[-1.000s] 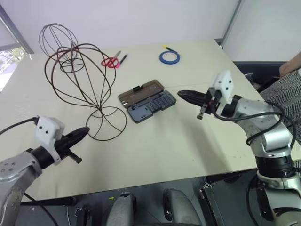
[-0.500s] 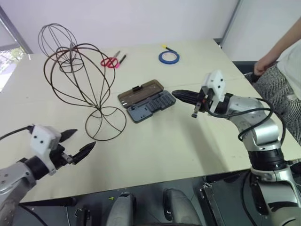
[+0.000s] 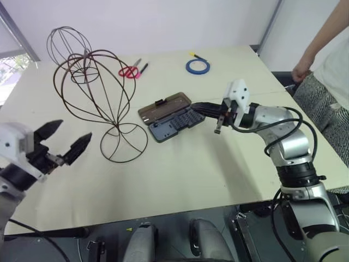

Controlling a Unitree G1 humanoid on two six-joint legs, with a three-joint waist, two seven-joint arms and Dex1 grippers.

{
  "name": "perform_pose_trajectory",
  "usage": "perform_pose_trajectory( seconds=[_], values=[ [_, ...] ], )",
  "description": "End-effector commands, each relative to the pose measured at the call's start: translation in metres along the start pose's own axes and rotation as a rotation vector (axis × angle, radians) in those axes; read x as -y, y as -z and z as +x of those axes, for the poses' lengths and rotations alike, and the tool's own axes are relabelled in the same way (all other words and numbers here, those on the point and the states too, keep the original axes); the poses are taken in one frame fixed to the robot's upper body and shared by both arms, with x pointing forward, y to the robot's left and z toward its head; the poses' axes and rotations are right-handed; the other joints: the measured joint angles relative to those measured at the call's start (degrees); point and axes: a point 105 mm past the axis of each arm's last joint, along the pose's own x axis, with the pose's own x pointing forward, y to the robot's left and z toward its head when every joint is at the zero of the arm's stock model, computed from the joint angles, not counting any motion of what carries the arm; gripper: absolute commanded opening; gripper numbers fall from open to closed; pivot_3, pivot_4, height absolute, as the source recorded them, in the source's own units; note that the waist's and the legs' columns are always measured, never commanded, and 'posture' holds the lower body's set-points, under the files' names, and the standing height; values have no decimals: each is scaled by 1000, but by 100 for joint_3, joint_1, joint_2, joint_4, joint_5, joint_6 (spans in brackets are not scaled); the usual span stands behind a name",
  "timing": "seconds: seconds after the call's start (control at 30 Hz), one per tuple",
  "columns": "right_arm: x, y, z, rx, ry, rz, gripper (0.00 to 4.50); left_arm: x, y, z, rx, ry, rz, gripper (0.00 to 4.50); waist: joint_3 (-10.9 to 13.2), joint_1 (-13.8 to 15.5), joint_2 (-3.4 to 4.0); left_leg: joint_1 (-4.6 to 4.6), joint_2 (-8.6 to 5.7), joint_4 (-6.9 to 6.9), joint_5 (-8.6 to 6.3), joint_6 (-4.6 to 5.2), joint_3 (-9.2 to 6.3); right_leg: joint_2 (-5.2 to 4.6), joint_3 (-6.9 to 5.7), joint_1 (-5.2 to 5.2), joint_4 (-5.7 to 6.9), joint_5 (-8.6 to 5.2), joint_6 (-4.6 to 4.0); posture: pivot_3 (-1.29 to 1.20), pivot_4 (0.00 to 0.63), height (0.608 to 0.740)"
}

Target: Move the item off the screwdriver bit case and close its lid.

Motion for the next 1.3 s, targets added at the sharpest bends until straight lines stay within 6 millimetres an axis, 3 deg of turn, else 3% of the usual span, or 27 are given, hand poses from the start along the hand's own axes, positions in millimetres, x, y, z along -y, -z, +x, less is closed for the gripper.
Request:
perform_pose_trajectory(
  seconds=[0.03, 0.3, 0.5, 0.6, 0.83, 1.1, 1.2, 1.3],
  values=[
    [3, -17, 0, 40, 5, -59, 0, 0, -8, 8, 46, 1, 1, 4478, 0, -1, 0, 0, 0, 0, 0, 0, 0, 0, 0, 0, 0, 0, 0, 0, 150, 740],
    [3, -16, -4, 37, 34, -70, 0, -4, -19, 28, 103, 12, 2, 4478, 0, -7, 0, 0, 0, -1, 0, 0, 0, 2, 0, 0, 0, 1, 1, 0, 150, 740],
    [2, -14, -5, 29, 48, -71, 0, -6, -17, 31, 105, 14, 0, 4478, 1, -16, 0, 1, 0, -2, 0, 0, 0, 3, 1, 0, 1, 1, 2, 0, 150, 740],
    [1, -13, -6, 27, 54, -70, 0, -8, -18, 30, 112, -5, 4, 3672, 0, -8, 0, 1, 0, -1, 0, 0, -1, 3, 1, 0, 1, 1, 1, 0, 150, 740],
    [1, -13, -4, 29, 54, -69, 0, -11, -19, 26, 113, -21, 14, 76, 0, -11, 0, 0, 0, -1, 0, 0, 0, 2, 1, 0, 1, 1, 2, 0, 150, 740],
    [1, -13, 1, 36, 43, -68, 0, -26, -27, 25, 171, -151, 33, 76, 1, -10, -1, 0, 0, -1, 0, 0, -1, 3, 1, 0, 2, 2, 1, 0, 150, 740],
    [1, -12, 2, 37, 39, -69, 0, -47, -34, 23, 213, -286, 55, 76, 1, -10, -1, 1, 0, 0, 0, 0, -2, 4, 0, 0, 3, 3, 3, 0, 150, 740],
    [-2, -12, 5, 41, 27, -64, 0, -87, -40, 14, 265, -520, 110, 76, 2, -13, -3, 1, 0, 0, 0, -1, -2, 5, 0, -1, 3, 9, 14, 0, 150, 740]
  ],
)
